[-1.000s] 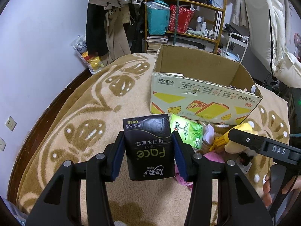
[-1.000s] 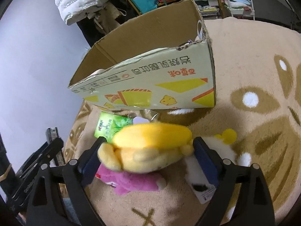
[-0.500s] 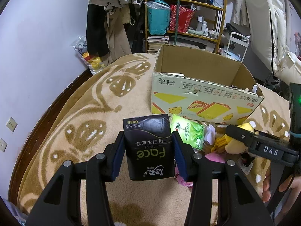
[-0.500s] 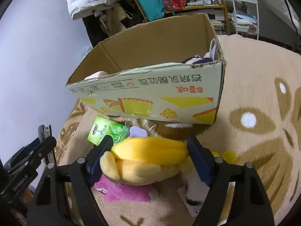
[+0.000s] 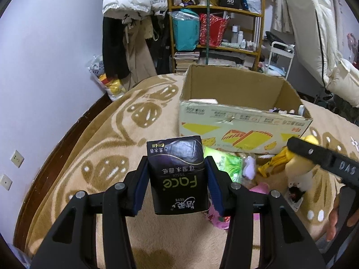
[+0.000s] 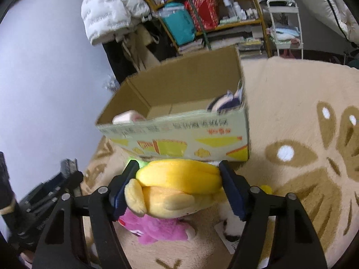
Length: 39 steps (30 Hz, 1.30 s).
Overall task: Organize soft objects
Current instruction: 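Carry the tissue pack and yellow duck over the open box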
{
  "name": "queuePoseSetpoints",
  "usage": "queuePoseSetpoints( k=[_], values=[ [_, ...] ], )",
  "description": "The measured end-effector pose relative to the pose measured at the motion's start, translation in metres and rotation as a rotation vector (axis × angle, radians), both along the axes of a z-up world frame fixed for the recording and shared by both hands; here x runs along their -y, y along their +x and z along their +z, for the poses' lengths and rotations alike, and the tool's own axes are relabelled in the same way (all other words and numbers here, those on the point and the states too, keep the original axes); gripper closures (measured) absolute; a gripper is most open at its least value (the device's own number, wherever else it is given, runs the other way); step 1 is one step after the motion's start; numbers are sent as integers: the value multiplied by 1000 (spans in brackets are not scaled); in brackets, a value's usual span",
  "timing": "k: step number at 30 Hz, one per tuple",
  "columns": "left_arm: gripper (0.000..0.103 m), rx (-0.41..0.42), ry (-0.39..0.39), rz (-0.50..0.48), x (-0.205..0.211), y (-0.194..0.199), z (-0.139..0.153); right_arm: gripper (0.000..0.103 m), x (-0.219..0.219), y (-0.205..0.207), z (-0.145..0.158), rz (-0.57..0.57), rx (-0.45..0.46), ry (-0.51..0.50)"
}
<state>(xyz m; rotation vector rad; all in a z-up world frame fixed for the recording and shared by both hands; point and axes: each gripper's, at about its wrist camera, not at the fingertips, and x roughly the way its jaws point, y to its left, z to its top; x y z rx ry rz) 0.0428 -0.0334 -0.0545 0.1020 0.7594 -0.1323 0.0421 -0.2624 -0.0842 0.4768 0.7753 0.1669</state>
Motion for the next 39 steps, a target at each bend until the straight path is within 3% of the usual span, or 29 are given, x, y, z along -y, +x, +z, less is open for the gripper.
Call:
queuePoseSetpoints(
  k=[8,26,31,39],
  values=[
    [56,84,18,-35,12,-1,17,26,14,-14,36,-38,131,35],
    [56,244,19,-90,34,41,65,26,26,0,95,-99,331,-54],
    [56,236,16,-89,40,67,65,26,33,17,95,-108,344,-67],
    [56,194,34,-108,52,98,43,26,43,47,82,-117,317,-76]
  ],
)
